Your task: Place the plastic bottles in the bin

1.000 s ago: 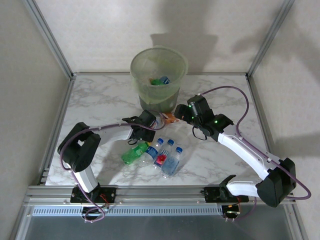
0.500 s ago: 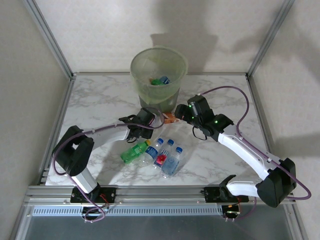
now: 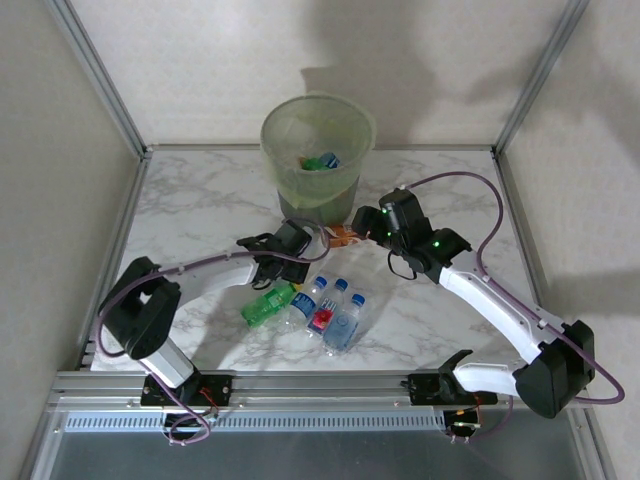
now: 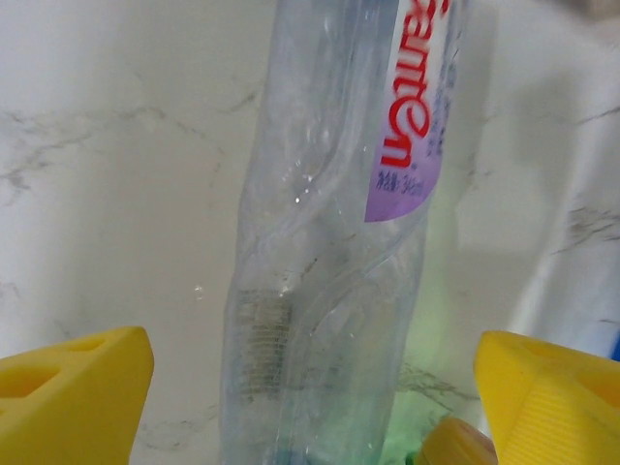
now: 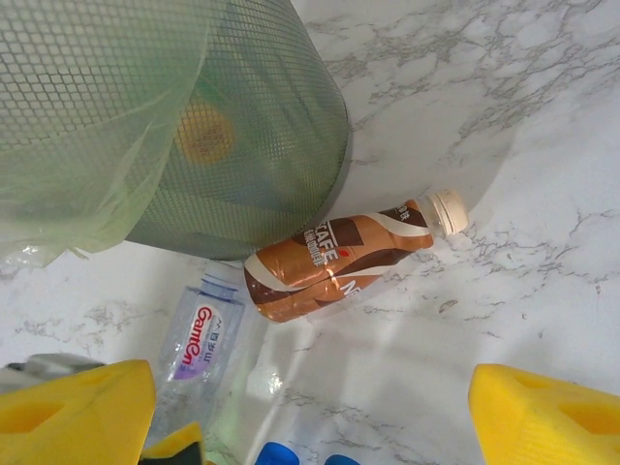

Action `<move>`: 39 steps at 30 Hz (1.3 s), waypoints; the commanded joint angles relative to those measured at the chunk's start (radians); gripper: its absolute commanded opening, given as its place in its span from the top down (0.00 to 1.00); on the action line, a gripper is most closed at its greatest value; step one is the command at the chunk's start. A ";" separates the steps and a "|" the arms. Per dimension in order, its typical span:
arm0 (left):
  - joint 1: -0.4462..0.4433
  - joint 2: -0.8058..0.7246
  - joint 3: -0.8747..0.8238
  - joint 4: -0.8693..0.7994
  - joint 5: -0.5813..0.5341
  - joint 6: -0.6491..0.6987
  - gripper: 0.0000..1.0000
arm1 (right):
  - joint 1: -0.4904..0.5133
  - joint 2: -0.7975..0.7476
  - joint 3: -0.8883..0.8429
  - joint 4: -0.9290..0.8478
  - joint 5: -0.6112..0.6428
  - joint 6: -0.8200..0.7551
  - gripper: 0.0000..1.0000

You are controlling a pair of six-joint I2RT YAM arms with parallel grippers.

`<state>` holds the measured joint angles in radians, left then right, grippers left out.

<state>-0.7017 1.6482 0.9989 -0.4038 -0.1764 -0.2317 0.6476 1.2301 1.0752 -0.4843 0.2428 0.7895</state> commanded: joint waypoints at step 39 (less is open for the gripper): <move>0.004 -0.076 0.036 -0.069 0.001 0.002 0.44 | -0.015 -0.054 -0.022 -0.008 0.029 0.004 0.18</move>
<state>-0.6689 1.6279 1.0019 -0.3985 -0.1219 -0.2462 0.6411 1.2011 1.0702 -0.4942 0.2432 0.7898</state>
